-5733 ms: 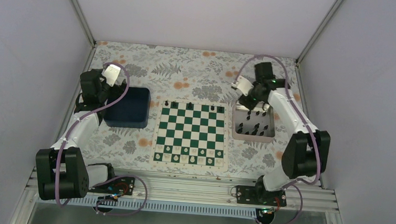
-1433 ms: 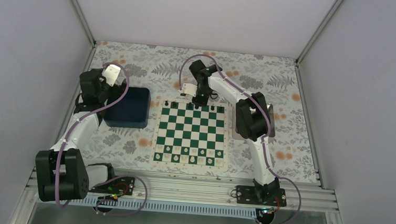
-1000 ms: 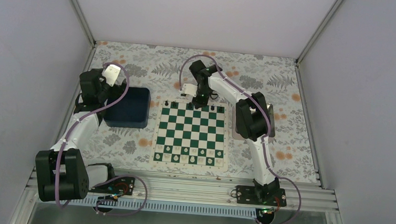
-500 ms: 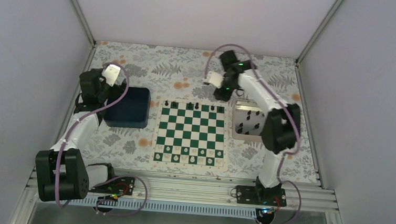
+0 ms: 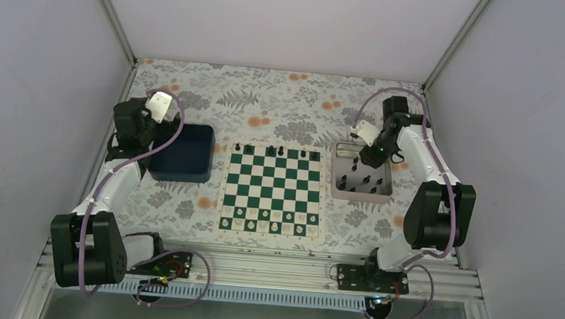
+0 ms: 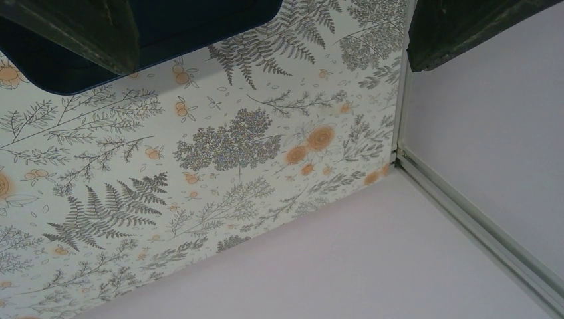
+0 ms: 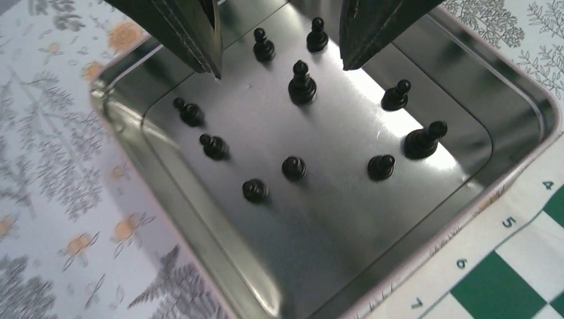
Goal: Set up the chess pieces on the board
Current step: Pick up the chess piece from the storage box.
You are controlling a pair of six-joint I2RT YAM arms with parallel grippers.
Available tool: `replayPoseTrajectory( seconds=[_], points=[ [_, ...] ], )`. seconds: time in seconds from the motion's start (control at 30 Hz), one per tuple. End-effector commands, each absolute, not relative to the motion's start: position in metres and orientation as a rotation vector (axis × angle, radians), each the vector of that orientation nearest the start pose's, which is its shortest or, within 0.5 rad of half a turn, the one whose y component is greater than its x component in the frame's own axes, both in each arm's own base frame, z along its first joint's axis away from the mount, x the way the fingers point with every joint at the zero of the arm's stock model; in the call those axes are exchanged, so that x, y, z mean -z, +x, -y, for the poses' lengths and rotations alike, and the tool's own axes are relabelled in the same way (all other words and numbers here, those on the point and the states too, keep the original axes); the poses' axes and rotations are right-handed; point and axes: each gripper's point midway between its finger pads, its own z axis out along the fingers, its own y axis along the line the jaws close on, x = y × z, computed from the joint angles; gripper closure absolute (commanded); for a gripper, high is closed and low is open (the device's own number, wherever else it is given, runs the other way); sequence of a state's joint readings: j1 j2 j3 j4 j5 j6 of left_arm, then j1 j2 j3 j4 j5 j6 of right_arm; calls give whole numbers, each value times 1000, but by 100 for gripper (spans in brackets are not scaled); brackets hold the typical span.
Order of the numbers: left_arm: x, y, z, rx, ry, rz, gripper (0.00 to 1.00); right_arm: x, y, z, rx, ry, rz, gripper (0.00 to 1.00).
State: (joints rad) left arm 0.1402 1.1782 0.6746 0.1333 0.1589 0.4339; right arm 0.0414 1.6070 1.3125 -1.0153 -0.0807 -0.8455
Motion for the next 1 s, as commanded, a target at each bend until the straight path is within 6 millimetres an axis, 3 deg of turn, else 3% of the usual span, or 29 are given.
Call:
replayPoseTrajectory(
  seconds=[0.0, 0.3, 0.97],
  points=[
    [-209, 393, -27, -213, 390, -1892, 0, -118, 338, -18, 31, -1217, -2575, 54],
    [-209, 393, -27, -211, 390, -1895, 0, -85, 320, -1, 32, -1191, -2668, 56],
    [-207, 393, -27, -214, 389, -1899, 0, -40, 319, 9, -66, -1169, -2750, 61]
  ],
)
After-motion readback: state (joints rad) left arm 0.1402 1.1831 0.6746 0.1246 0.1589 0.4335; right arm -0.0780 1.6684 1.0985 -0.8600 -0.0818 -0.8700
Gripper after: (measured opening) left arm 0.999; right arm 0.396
